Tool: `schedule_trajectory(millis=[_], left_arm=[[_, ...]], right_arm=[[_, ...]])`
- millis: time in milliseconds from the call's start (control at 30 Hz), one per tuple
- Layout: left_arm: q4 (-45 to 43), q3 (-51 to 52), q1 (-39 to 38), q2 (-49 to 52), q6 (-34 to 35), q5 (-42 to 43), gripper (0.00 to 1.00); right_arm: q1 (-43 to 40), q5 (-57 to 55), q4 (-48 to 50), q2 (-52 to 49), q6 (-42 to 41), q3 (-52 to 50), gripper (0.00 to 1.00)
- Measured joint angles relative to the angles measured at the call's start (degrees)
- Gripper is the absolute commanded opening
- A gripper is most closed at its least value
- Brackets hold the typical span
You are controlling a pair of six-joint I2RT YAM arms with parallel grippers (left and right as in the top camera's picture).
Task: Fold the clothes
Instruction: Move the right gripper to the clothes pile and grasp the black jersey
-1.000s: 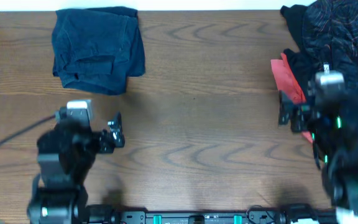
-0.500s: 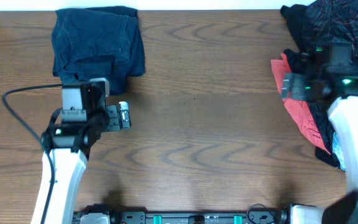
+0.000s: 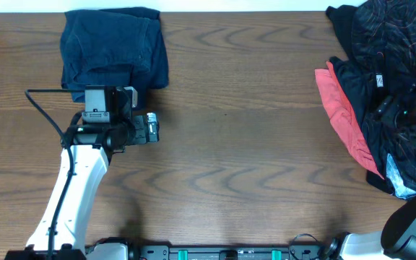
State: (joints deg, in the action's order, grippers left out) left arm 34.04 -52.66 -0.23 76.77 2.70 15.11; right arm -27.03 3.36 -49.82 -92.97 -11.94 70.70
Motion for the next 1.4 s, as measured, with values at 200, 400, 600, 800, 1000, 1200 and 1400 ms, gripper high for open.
schedule_trajectory(millis=[200,400,600,800,1000,1200,1400], left_arm=[[-0.07,0.00,0.00,0.48,0.00,0.02,0.98],[-0.20,0.00,0.00,0.48,0.00,0.15,0.98],[-0.24,0.00,0.00,0.48,0.00,0.20,0.98],[-0.24,0.00,0.00,0.48,0.00,0.20,0.98],[-0.24,0.00,0.00,0.48,0.00,0.20,0.98],[-0.22,0.00,0.00,0.48,0.00,0.20,0.98],[-0.52,0.00,0.00,0.48,0.00,0.20,0.98]], right_arm=[[-1.81,0.00,4.13,0.00,2.93,-5.16,0.74],[-2.95,-1.92,9.42,0.00,3.08,-11.26,0.71],[-3.28,-3.67,15.98,-0.02,1.53,-16.68,0.58],[-3.28,-4.26,19.85,0.00,0.22,-20.79,0.28],[-3.28,-4.37,21.59,0.00,-0.94,-21.05,0.01],[-3.28,-3.32,20.00,0.00,-1.46,-20.09,0.01],[-3.28,1.18,15.65,2.38,-1.25,-15.34,0.01]])
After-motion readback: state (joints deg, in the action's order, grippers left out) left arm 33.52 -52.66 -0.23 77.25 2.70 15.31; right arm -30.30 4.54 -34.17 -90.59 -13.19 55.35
